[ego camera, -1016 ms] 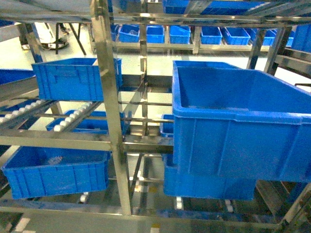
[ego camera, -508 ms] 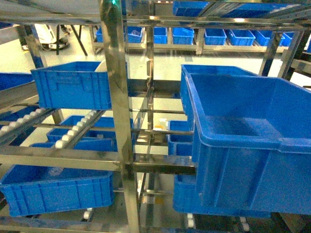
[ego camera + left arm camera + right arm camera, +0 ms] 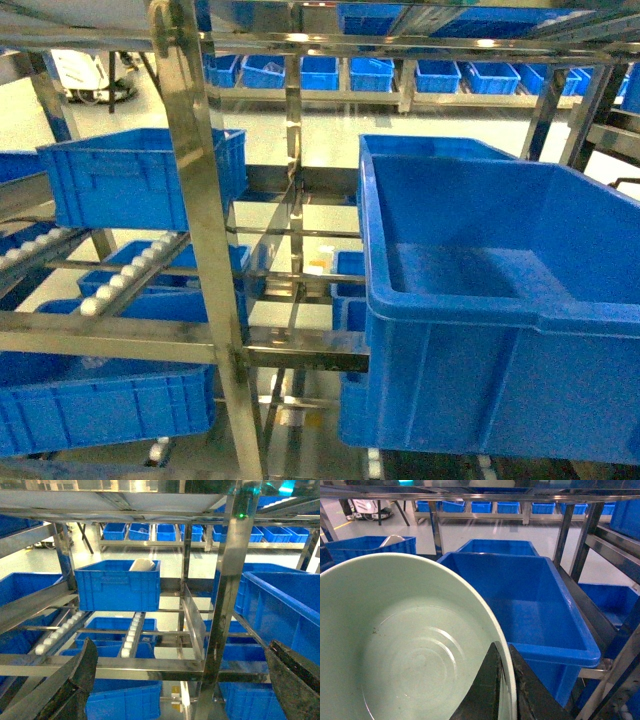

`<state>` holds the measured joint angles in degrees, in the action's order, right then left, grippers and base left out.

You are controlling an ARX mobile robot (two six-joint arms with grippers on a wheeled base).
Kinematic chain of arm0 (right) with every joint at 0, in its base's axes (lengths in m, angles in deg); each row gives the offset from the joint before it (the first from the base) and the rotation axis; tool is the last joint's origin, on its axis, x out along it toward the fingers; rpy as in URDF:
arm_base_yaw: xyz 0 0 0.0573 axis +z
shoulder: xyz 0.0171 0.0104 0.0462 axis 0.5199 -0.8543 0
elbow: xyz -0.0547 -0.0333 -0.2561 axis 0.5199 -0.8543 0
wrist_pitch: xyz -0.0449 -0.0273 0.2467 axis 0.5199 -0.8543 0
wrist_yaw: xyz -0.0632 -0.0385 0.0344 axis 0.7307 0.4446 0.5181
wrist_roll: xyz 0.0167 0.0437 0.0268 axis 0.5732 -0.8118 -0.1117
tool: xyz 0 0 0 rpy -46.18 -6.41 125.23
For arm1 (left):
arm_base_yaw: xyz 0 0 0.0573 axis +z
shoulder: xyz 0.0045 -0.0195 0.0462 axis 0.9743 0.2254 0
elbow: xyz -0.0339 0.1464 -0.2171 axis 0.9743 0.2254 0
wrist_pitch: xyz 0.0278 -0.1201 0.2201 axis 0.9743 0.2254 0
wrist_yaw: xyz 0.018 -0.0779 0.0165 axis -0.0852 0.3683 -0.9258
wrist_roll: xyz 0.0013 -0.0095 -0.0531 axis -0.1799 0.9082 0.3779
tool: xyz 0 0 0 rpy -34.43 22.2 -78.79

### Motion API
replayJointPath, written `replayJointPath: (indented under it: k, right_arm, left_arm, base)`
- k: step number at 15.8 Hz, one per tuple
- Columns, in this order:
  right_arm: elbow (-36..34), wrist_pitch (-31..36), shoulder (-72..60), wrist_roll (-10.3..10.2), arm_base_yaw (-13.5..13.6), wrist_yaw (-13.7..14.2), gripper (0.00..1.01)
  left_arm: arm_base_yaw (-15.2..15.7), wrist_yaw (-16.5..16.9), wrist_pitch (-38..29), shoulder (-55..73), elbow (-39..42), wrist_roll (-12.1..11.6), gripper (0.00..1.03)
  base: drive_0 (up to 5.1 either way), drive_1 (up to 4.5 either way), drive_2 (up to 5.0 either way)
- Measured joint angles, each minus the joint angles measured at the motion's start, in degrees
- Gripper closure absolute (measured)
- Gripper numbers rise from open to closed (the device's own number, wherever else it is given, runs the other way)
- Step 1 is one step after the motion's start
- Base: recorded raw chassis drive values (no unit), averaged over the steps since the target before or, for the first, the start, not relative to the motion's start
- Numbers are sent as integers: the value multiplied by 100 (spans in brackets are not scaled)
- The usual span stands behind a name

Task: Place green bowl on second shelf with right arm

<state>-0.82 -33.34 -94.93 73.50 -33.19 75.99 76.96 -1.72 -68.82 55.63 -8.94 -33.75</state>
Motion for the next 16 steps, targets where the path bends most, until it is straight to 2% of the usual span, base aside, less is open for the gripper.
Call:
replayJointPath:
  k: [11, 16]
  right_arm:
    - [0, 13, 2, 0, 0, 0, 99]
    - [0, -7, -4, 0, 0, 0, 99]
  left_arm:
    - [0, 0, -20, 0, 0, -2, 5]
    - [0, 0, -2, 0, 0, -2, 5]
  base:
    - [-7, 397, -410]
    - [0, 0, 0]
